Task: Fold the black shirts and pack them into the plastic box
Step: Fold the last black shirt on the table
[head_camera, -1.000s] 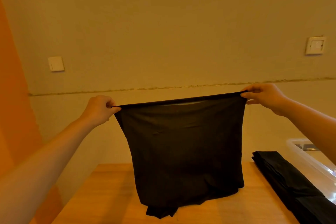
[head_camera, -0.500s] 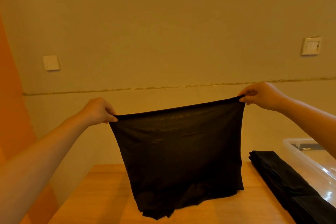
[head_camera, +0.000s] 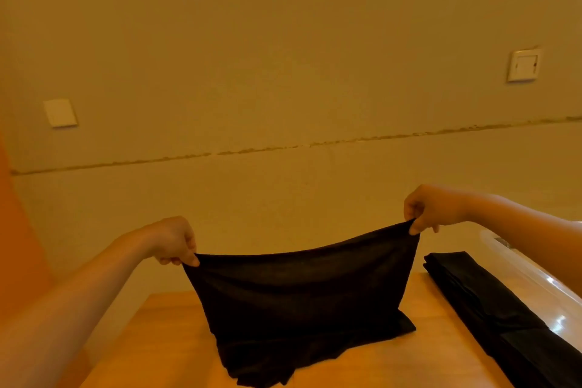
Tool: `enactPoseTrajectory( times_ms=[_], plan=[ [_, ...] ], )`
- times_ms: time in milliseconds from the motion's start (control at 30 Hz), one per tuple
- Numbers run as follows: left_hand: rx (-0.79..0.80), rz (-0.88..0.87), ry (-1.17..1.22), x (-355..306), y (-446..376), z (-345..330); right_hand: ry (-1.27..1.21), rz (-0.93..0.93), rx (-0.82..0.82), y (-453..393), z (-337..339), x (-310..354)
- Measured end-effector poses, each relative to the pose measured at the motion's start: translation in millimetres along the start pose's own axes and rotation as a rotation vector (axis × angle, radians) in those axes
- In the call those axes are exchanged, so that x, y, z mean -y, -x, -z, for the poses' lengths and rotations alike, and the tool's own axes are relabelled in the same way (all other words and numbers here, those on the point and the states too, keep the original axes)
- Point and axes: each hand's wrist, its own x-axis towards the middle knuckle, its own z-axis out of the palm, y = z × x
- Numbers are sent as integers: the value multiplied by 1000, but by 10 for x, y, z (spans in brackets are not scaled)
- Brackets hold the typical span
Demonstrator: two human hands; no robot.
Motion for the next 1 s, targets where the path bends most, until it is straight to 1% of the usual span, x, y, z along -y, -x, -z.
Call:
enactPoseTrajectory(
  times_ms=[133, 267, 333, 367, 433, 500, 567, 600, 633, 700, 767, 800, 900, 1000],
  plan=[
    [44, 29, 30, 137, -63, -104, -39, -41, 58, -9, -132, -144],
    [57, 46, 2, 74, -154, -185, 26, -128, 168, -107, -189, -127],
    [38, 64, -9, -57, -217, -183, 33, -189, 168, -184, -161, -55],
    [25, 81, 25, -134, -260, -149, 17, -217, 151, -227, -121, -10],
    [-36, 108, 210, -295, -384, -1, -105, -264, 64, -313, 8, 98],
    [-144, 83, 537, -498, -521, 254, -406, -281, -103, -399, 209, 211],
    [-274, -15, 903, -771, -580, 606, -800, -223, -301, -469, 493, 329],
    [-348, -88, 1040, -919, -571, 810, -974, -170, -399, -492, 664, 382],
    [-429, -167, 1126, -1054, -545, 1013, -1104, -108, -504, -508, 845, 426],
    [-600, -308, 1174, -1264, -449, 1383, -1238, 22, -711, -509, 1177, 483],
    [-740, -390, 1156, -1385, -331, 1639, -1268, 120, -868, -458, 1416, 501],
    [-785, -411, 1148, -1413, -285, 1725, -1257, 157, -920, -421, 1495, 494],
    [-870, -433, 1138, -1426, -195, 1800, -1216, 230, -967, -333, 1594, 417],
    [-875, -407, 1136, -1333, -205, 1670, -1207, 240, -946, -295, 1511, 336]
  ],
)
